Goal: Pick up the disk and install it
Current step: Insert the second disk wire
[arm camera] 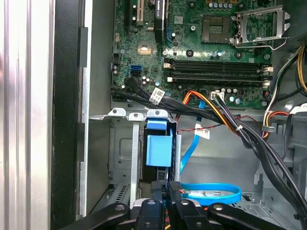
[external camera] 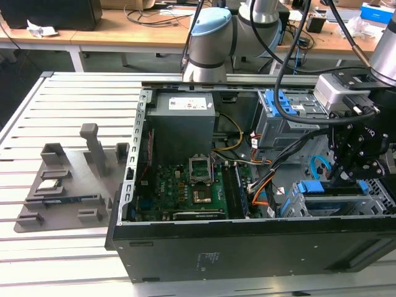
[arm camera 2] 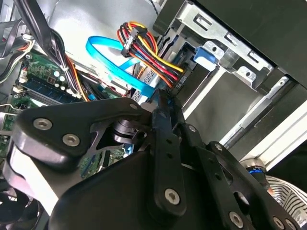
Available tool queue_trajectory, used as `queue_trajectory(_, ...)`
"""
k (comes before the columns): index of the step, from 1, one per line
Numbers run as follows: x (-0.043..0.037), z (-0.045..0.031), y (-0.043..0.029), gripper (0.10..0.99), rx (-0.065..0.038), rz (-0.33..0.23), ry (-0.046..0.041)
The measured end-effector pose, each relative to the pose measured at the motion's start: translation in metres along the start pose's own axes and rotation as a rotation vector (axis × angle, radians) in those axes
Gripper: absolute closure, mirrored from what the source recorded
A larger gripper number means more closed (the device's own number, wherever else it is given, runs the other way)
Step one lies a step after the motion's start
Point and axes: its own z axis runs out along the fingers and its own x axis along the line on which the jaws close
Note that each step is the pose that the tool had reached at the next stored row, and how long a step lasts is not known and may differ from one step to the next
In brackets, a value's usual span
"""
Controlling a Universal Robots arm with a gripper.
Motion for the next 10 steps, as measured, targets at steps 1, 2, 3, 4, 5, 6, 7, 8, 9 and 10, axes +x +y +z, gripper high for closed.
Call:
queue_trajectory(1, 0.0000, 0.0000, 0.0000, 0.847, 0.000, 0.000, 0.0002)
queue_trajectory(2, 0.0000, -0.0002, 0.0000, 0.847, 0.000, 0.000, 0.0003)
queue_trajectory(3, -0.0004, -0.0047, 0.0000, 0.847, 0.000, 0.000, 0.0008)
queue_trajectory(4, -0.0013, -0.0110, -0.0002, 0.847, 0.000, 0.000, 0.0011)
queue_trajectory(5, -0.0022, -0.0158, -0.0002, 0.847, 0.000, 0.000, 0.0015)
queue_trajectory(6, -0.0043, -0.0232, -0.0004, 0.847, 0.000, 0.000, 0.0021)
queue_trajectory(7, -0.0060, -0.0284, -0.0006, 0.847, 0.000, 0.000, 0.0027)
queue_trajectory(8, -0.0075, -0.0330, -0.0007, 0.863, 0.000, 0.000, 0.0034)
queue_trajectory(9, -0.0088, -0.0374, -0.0008, 0.929, 0.000, 0.000, 0.0039)
queue_trajectory(10, -0.0100, -0.0422, -0.0009, 0.929, 0.000, 0.000, 0.0048)
